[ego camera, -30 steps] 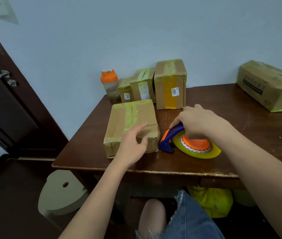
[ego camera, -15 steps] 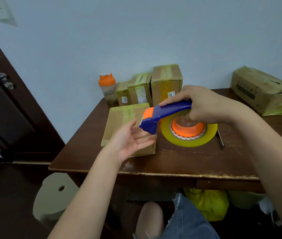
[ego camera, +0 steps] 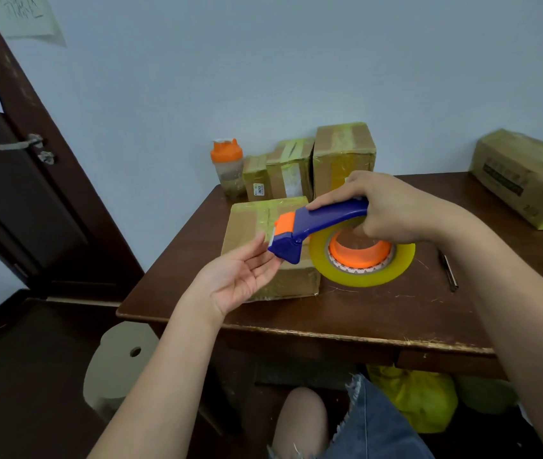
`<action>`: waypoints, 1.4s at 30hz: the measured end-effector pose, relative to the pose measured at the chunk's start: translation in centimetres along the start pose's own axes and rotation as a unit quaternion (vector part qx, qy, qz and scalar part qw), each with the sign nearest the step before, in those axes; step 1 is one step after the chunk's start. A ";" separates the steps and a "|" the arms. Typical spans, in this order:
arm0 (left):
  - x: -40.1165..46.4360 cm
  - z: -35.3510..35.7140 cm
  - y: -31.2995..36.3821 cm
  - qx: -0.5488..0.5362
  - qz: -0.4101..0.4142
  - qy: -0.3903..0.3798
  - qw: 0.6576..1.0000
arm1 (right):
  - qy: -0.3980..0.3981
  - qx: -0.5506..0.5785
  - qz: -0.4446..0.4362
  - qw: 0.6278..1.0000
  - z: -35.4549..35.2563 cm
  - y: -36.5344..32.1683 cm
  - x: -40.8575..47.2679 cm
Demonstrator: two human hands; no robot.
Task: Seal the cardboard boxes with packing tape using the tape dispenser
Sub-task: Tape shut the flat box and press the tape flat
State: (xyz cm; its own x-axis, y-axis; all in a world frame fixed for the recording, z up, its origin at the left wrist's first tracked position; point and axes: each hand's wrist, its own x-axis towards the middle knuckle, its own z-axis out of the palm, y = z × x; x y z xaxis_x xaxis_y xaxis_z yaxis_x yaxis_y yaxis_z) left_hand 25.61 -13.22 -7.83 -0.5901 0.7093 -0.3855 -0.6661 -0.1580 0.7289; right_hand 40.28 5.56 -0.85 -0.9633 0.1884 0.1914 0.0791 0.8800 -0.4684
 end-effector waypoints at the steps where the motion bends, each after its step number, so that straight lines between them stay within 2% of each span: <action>1: -0.1 -0.1 0.0 0.002 -0.003 0.001 1.000 | -0.002 0.002 -0.001 1.000 0.1 0.0 0.1; 11: 0.6 -0.9 -0.1 0.020 -0.021 0.023 0.999 | -0.031 0.030 -0.011 0.999 0.8 0.1 0.8; 15: 1.3 -0.7 0.5 0.126 0.035 0.076 0.988 | -0.040 0.045 -0.004 0.998 1.2 0.4 0.7; 19: 1.3 -0.4 1.6 0.264 0.094 0.127 0.952 | -0.065 0.100 -0.003 0.993 1.7 0.7 0.4; 21: 1.3 -0.6 2.0 0.294 0.105 0.141 0.940 | -0.079 0.119 -0.009 0.990 1.9 0.9 0.3; 25: 1.2 -3.0 4.0 0.285 0.130 0.200 0.928 | -0.084 0.143 -0.007 0.986 1.3 2.2 -0.6; 29: 0.9 -5.4 5.2 0.257 0.144 0.245 0.924 | -0.061 0.092 0.009 0.994 0.5 3.5 -1.2; 34: 1.1 -5.5 4.0 0.224 0.159 0.213 0.937 | -0.015 0.019 0.005 1.000 1.2 3.6 -0.9; 36: 1.3 -5.7 3.7 0.264 0.183 0.229 0.919 | -0.014 0.000 -0.001 1.000 1.3 3.7 -1.0; 40: 1.6 -6.8 4.0 0.285 0.234 0.311 0.876 | -0.019 0.056 0.032 0.998 1.1 4.4 -1.7; 42: 1.9 -7.1 3.9 0.295 0.240 0.326 0.865 | -0.020 0.029 0.032 0.999 1.1 4.6 -1.8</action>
State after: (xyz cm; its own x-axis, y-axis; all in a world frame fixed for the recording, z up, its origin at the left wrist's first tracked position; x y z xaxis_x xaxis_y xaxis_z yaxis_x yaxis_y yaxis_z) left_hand 18.72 -17.36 -9.72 -0.9945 0.0894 -0.0548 -0.0372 0.1877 0.9815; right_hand 42.13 8.77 -4.26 -0.9665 0.2241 0.1248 0.1265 0.8396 -0.5282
